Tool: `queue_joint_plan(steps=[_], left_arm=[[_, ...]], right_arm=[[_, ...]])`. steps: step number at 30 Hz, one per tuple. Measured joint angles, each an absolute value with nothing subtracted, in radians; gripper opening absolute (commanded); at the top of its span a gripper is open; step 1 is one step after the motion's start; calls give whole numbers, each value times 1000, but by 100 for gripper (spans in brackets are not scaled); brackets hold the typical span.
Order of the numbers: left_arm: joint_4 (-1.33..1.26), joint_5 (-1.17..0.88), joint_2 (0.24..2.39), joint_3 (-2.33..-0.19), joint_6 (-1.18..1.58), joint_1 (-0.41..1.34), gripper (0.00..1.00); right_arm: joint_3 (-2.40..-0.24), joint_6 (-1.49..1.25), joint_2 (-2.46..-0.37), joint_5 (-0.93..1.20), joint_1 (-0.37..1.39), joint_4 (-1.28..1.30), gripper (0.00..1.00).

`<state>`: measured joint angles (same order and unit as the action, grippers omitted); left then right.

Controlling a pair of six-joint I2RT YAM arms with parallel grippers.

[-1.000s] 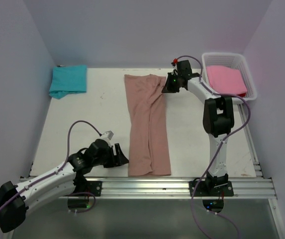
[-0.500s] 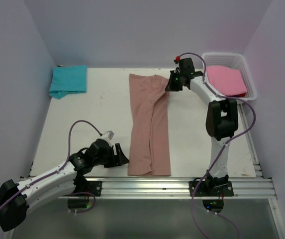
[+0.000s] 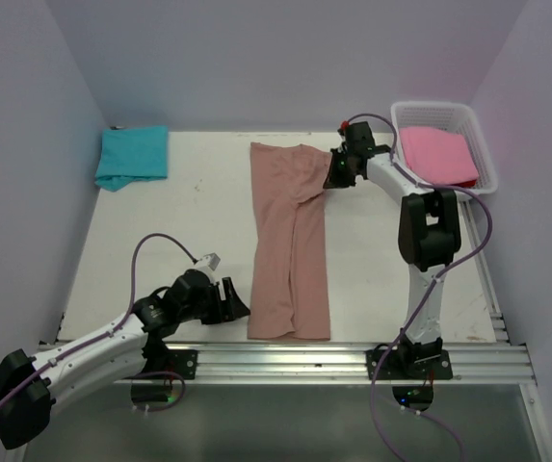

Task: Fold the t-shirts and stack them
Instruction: Rotate the tshirt 90 degrees

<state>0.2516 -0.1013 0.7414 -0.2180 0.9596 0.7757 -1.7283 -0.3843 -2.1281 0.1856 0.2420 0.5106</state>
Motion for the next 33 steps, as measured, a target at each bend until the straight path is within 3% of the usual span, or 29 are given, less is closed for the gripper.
queue_joint_plan(steps=[9, 11, 12, 15, 18, 25, 28, 29, 33], left_arm=[[241, -106, 750, -218, 960, 776, 71], [241, -106, 750, -218, 960, 776, 71], [241, -106, 750, -218, 960, 776, 71], [241, -107, 749, -218, 960, 776, 71], [242, -106, 748, -218, 960, 776, 71], [241, -105, 749, -218, 960, 776, 72], [229, -105, 765, -218, 959, 776, 72], [218, -106, 777, -218, 959, 776, 72], [140, -125, 839, -218, 958, 776, 72]], right_arm=[[-1549, -403, -2000, 165, 261, 490, 0], [-1541, -405, -1995, 165, 265, 485, 12], [-1540, -409, -1995, 165, 268, 482, 36], [-1539, -414, -1995, 165, 269, 485, 69], [-1539, -412, -1996, 162, 270, 491, 78], [-1455, -421, -1888, 131, 284, 484, 75], [-1317, -443, -1699, 117, 307, 469, 54], [-1263, -453, -1625, 115, 320, 461, 42], [-989, -509, -1342, 126, 389, 383, 25]])
